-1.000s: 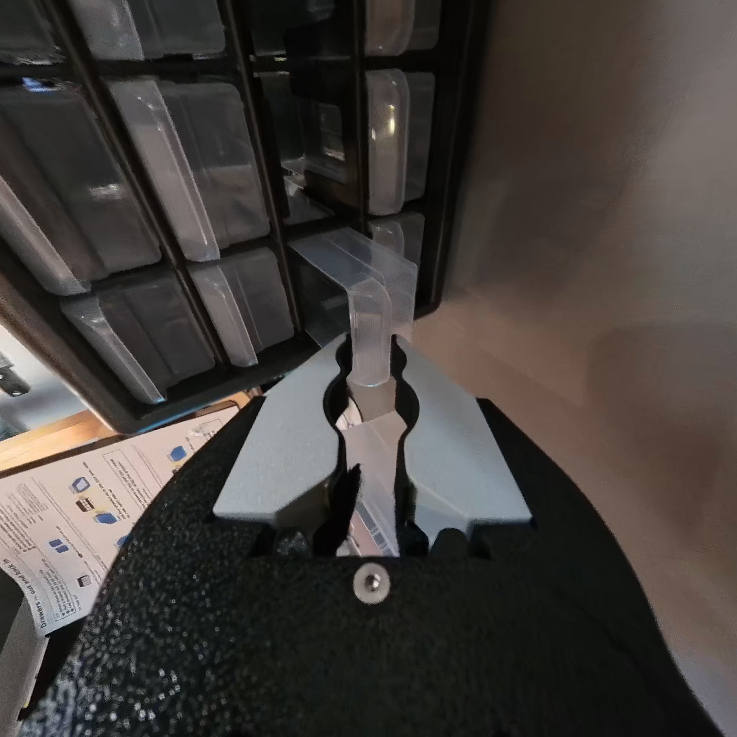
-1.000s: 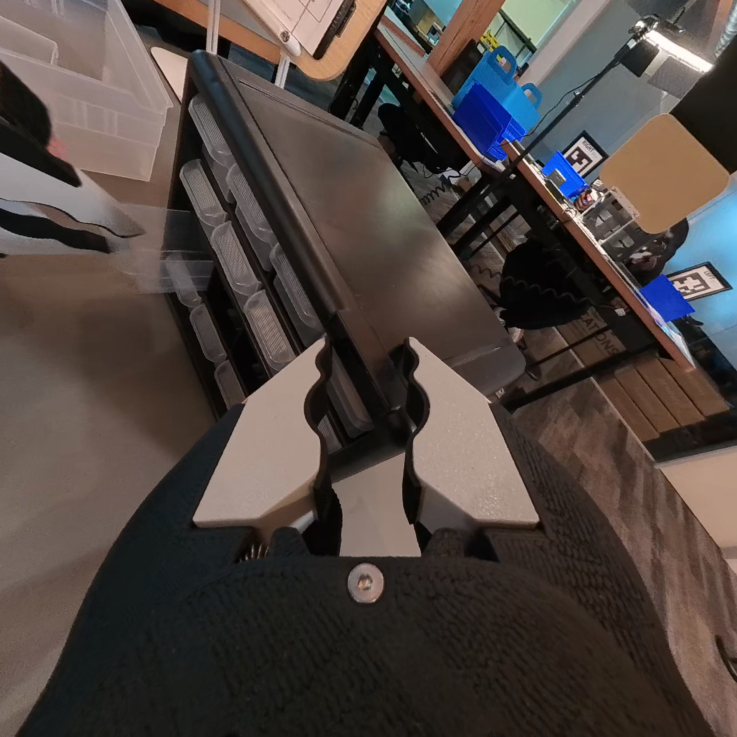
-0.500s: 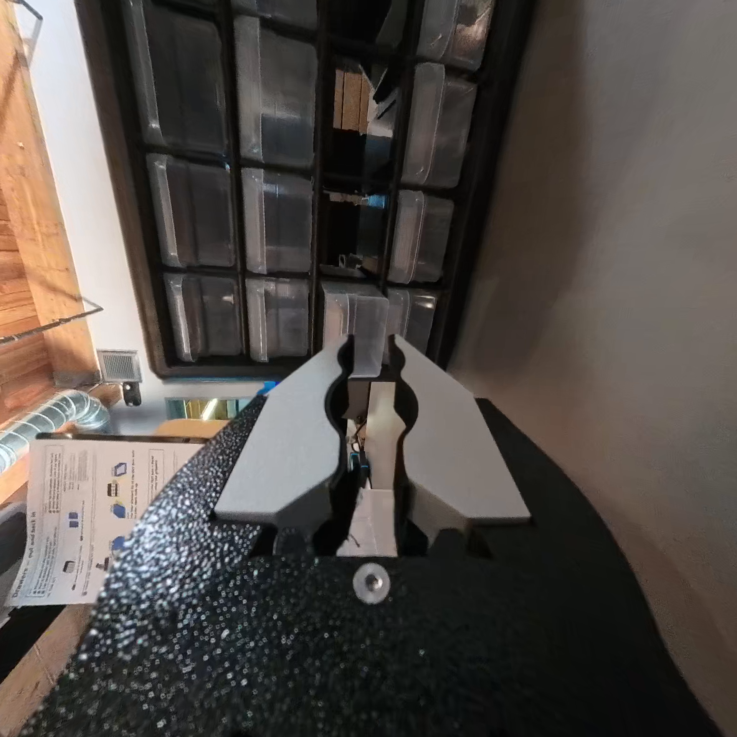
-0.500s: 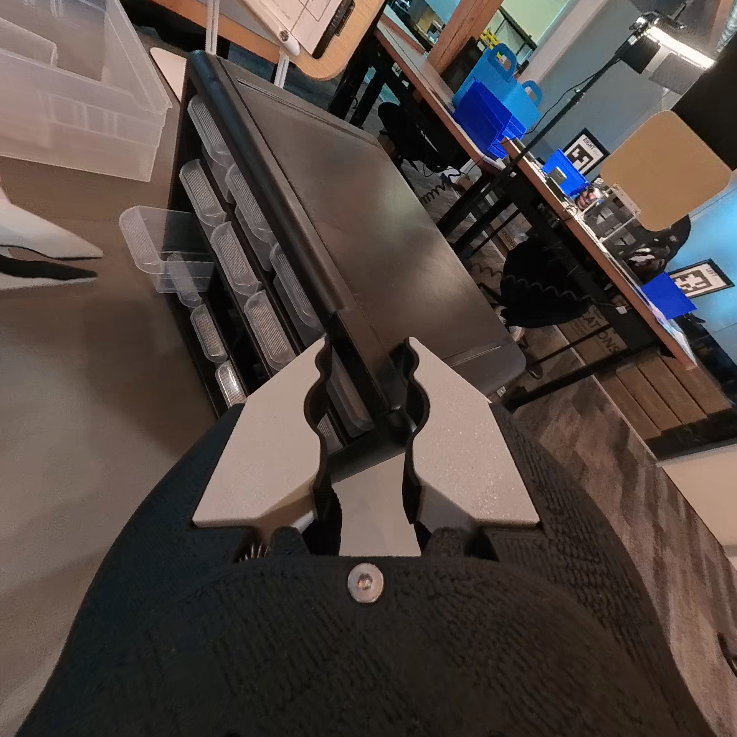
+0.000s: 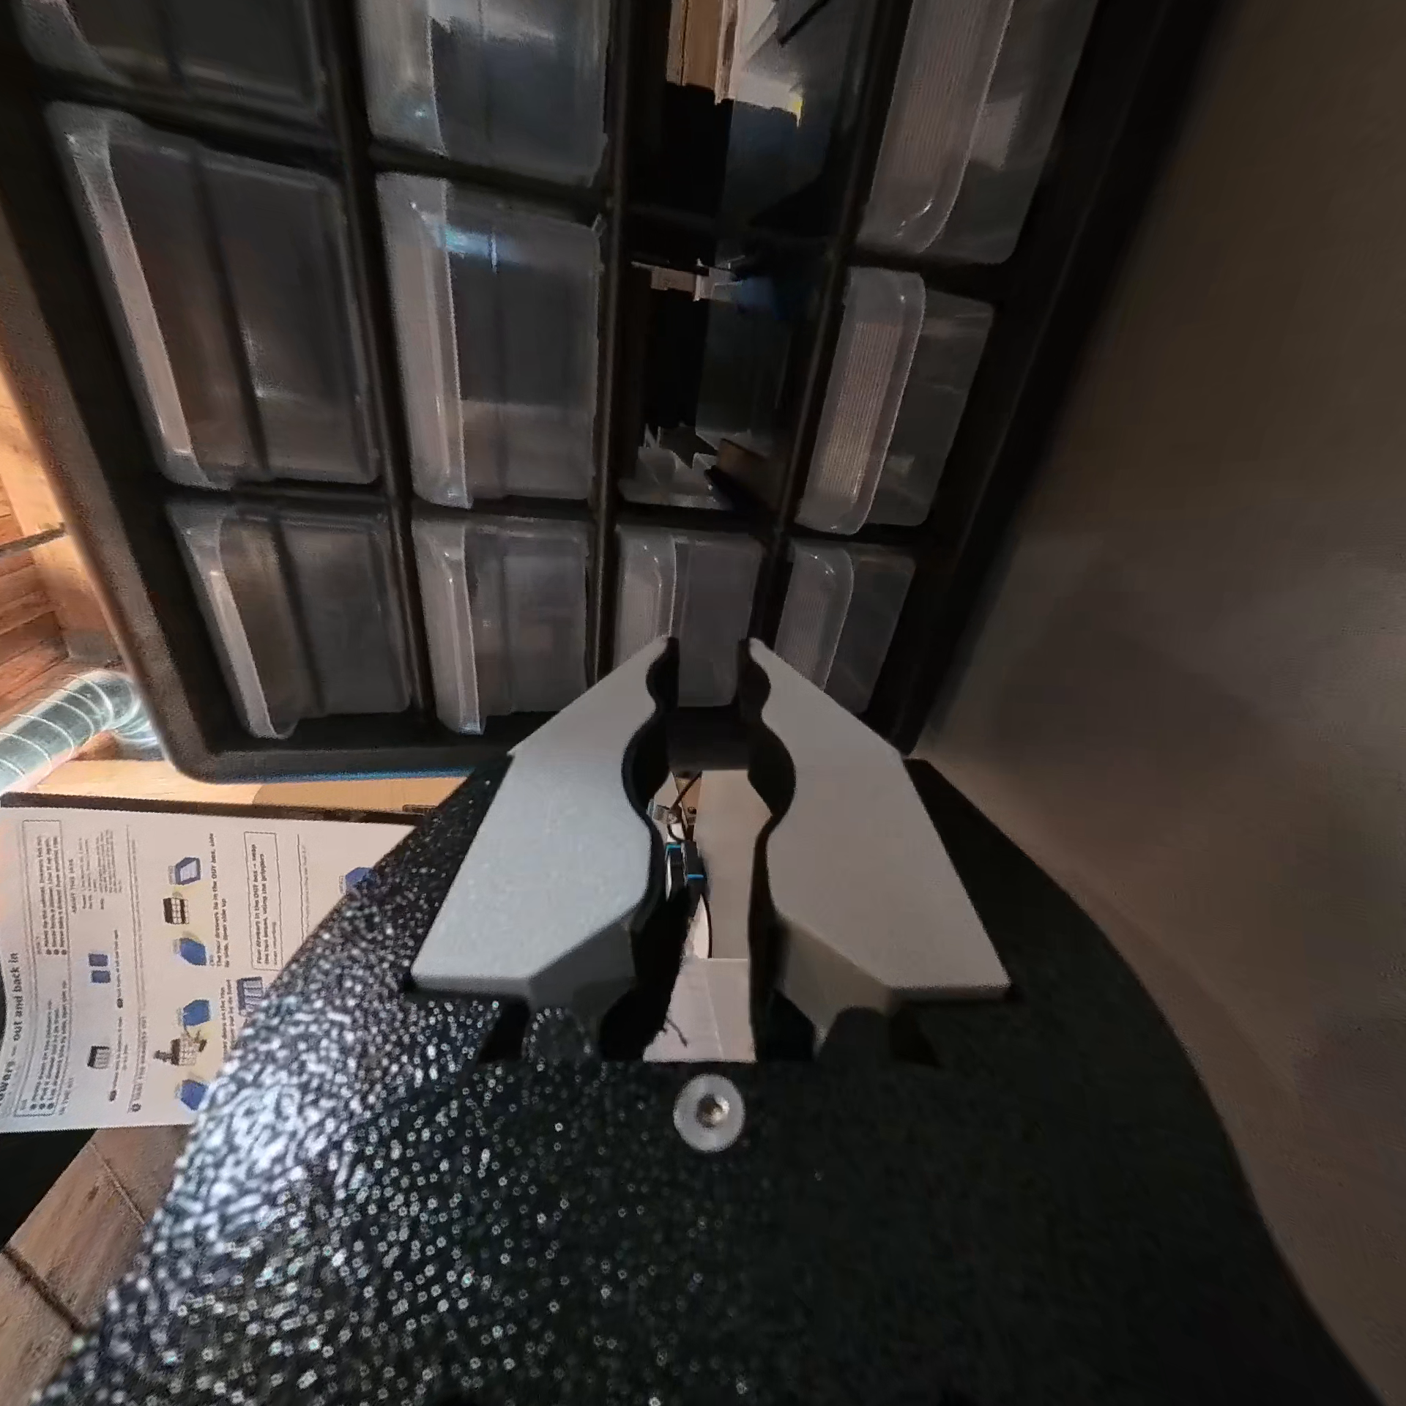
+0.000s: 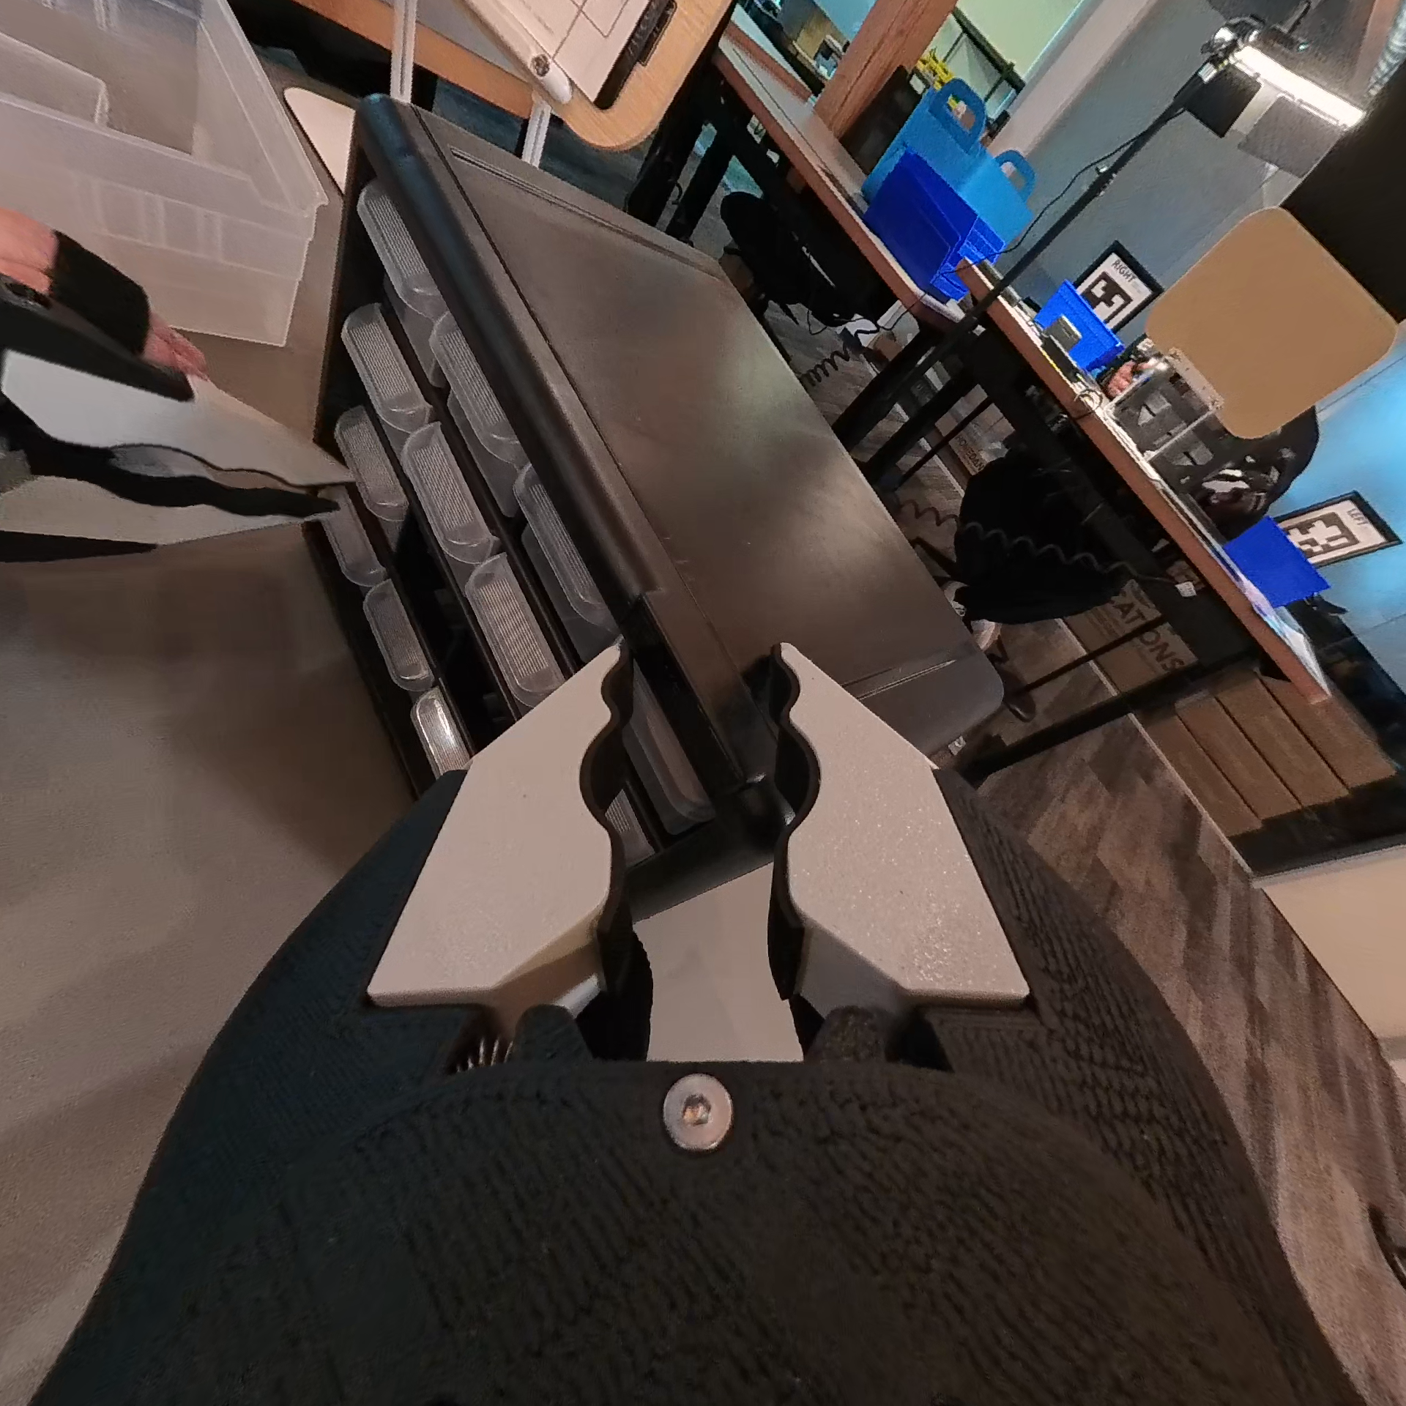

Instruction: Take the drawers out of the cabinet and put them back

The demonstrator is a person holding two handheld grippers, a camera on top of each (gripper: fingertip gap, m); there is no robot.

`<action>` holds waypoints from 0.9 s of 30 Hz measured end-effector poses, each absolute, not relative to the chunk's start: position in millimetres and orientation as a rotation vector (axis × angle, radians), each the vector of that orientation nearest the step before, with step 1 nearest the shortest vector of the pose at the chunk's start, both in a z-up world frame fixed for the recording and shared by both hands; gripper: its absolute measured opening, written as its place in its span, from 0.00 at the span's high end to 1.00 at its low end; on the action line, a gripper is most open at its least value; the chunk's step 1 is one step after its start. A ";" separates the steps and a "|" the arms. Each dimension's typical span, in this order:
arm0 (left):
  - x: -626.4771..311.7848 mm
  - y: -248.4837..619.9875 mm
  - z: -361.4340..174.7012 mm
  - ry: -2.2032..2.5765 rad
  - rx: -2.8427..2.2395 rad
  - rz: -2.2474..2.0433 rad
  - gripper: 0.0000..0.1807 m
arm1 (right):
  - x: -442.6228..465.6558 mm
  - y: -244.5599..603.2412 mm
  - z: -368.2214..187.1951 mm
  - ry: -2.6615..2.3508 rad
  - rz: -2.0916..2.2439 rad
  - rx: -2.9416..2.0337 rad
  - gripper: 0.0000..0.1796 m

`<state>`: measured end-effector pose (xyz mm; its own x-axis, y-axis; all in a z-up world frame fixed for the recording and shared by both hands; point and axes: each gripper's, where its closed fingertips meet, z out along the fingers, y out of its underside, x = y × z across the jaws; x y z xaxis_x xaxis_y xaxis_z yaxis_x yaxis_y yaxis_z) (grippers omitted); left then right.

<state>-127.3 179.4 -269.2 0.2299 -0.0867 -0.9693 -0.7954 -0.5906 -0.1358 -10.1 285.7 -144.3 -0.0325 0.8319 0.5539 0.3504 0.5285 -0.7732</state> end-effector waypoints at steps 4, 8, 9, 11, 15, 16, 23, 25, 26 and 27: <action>-126.2 180.2 -269.1 0.816 -1.855 1.401 0.94 | -10.1 285.6 -144.3 -1.622 0.523 -1.027 0.81; -108.5 176.3 -274.7 0.802 -1.867 1.199 0.90 | -10.1 285.7 -144.3 -1.622 0.521 -1.027 0.81; -102.7 172.2 -272.8 0.784 -1.861 1.142 0.90 | -10.1 285.6 -144.4 -1.622 0.522 -1.026 0.81; -94.3 158.3 -264.6 0.746 -1.841 1.073 0.89 | -10.2 285.6 -144.3 -1.622 0.524 -1.026 0.81; -84.6 113.2 -244.2 0.685 -1.810 1.010 0.89 | -10.1 285.6 -144.3 -1.620 0.531 -1.025 0.81; -84.1 99.8 -238.9 0.674 -1.810 1.000 0.88 | -10.1 285.6 -144.2 -1.619 0.532 -1.025 0.81; -127.9 10.8 -176.6 0.447 -1.854 0.895 0.84 | -10.3 285.5 -144.2 -1.619 0.530 -1.028 0.80; -159.0 -11.2 -165.1 0.382 -1.915 0.927 0.84 | -10.3 285.6 -144.1 -1.618 0.530 -1.029 0.81; -176.8 -20.6 -164.8 0.346 -1.968 0.948 0.84 | -10.3 285.6 -144.1 -1.617 0.531 -1.029 0.81; -194.3 -28.2 -168.6 0.314 -2.034 0.958 0.83 | -10.3 285.6 -144.1 -1.617 0.531 -1.030 0.80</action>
